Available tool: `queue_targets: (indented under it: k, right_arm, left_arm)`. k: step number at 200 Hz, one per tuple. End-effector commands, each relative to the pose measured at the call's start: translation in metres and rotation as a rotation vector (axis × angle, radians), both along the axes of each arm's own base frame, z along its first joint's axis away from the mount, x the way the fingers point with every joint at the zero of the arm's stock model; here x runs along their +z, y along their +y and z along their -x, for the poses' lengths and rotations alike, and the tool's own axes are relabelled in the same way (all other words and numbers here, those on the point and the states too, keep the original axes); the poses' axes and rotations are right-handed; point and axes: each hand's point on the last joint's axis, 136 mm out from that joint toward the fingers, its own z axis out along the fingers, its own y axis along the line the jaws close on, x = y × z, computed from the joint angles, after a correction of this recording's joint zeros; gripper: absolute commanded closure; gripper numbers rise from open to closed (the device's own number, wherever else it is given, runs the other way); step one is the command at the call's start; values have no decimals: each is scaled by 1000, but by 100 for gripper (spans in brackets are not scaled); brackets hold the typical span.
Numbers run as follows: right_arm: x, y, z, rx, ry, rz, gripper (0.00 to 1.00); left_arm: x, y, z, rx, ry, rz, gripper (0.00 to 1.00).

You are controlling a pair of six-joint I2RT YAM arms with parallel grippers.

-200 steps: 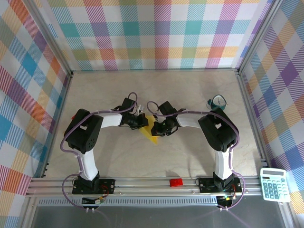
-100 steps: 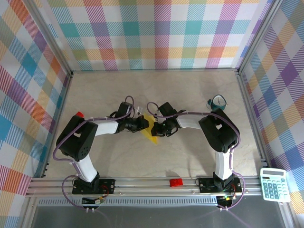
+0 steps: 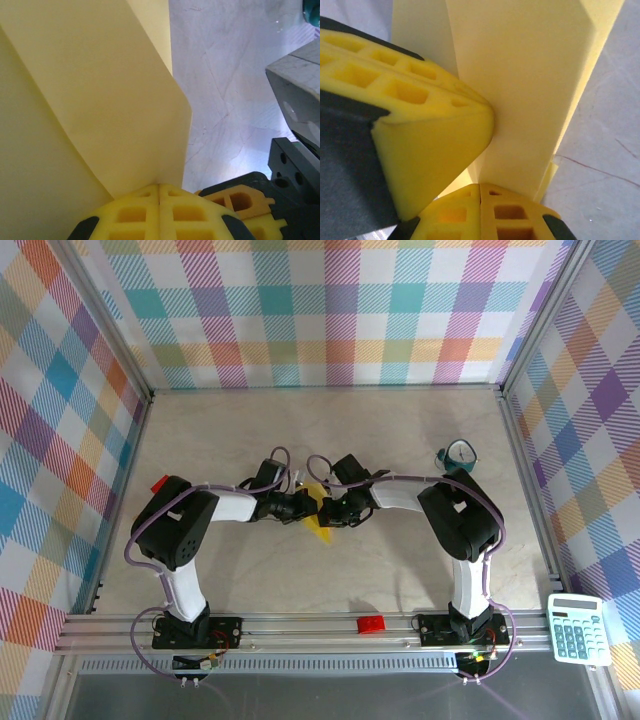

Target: Fold a paper plane with a square sheet of paper (fold left side to right side)

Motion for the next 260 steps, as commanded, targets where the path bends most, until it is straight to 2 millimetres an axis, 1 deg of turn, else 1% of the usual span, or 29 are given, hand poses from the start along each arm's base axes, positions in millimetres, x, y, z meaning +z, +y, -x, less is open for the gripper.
queue_targets:
  k: [1, 47, 80, 117, 149, 172, 226, 260]
  right_arm:
    - [-77, -68, 48, 6, 147, 365, 100]
    - [-80, -76, 53, 11, 164, 402, 100]
    - [-82, -77, 56, 20, 176, 406, 100]
    - [-82, -81, 58, 34, 182, 424, 100]
    - [-82, -82, 60, 39, 190, 426, 100]
    - [-83, -82, 61, 42, 192, 424, 100]
    - [-86, -83, 64, 36, 204, 420, 100]
    - [-86, -83, 66, 35, 208, 417, 100]
  left_arm:
    - [-7, 2, -3, 0, -2, -60, 100]
    - [-17, 7, -6, 26, 12, -76, 100]
    - [-24, 13, -8, 43, 25, -91, 100]
    - [-24, 21, -16, 65, 23, -96, 100]
    - [-21, 28, -30, 80, 3, -99, 100]
    - [-22, 34, -42, 97, -6, -103, 100]
    - [-16, 52, -73, 143, -52, -119, 100]
    - [-15, 63, -94, 166, -72, -137, 100]
